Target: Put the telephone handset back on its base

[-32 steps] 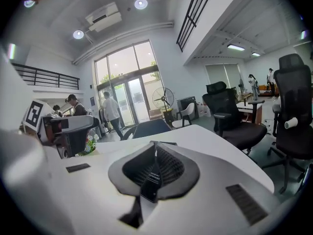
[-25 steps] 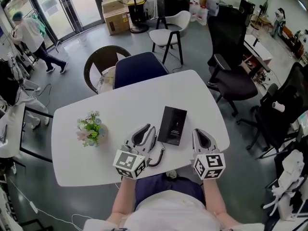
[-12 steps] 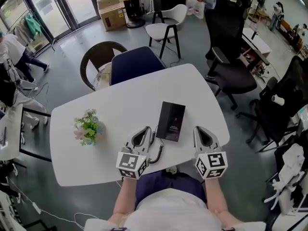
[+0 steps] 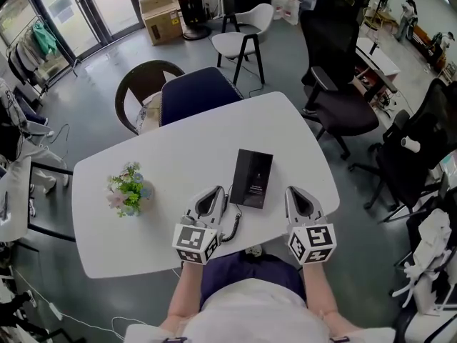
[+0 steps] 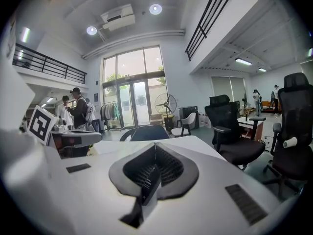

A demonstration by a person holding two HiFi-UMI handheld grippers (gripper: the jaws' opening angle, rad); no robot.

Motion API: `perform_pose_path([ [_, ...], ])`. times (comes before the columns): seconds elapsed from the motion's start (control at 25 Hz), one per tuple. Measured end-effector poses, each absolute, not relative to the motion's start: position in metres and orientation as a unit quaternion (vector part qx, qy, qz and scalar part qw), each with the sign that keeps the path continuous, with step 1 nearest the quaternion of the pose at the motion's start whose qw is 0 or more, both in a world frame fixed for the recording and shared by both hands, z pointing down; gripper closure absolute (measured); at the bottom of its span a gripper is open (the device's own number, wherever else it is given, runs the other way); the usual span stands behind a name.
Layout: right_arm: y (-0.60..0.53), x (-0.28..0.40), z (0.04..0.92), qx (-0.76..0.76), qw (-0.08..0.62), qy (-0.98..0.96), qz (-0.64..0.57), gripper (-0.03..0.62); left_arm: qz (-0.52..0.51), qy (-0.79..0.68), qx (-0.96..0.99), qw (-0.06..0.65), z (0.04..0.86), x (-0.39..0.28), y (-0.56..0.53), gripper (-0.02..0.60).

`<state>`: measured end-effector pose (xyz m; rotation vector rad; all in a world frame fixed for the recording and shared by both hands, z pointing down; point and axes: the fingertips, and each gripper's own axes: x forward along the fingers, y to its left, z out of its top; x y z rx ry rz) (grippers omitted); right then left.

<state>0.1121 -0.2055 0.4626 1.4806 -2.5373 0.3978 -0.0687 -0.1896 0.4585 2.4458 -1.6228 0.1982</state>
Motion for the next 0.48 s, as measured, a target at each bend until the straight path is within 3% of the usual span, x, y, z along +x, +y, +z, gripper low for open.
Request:
perform_pose_path([
  [0.48,-0.2056,0.112,0.4667,0.496,0.085,-0.852,0.146,0.562,0.069,-0.548,0.825,0.116,0.4684,-0.0726,-0.1883,0.566],
])
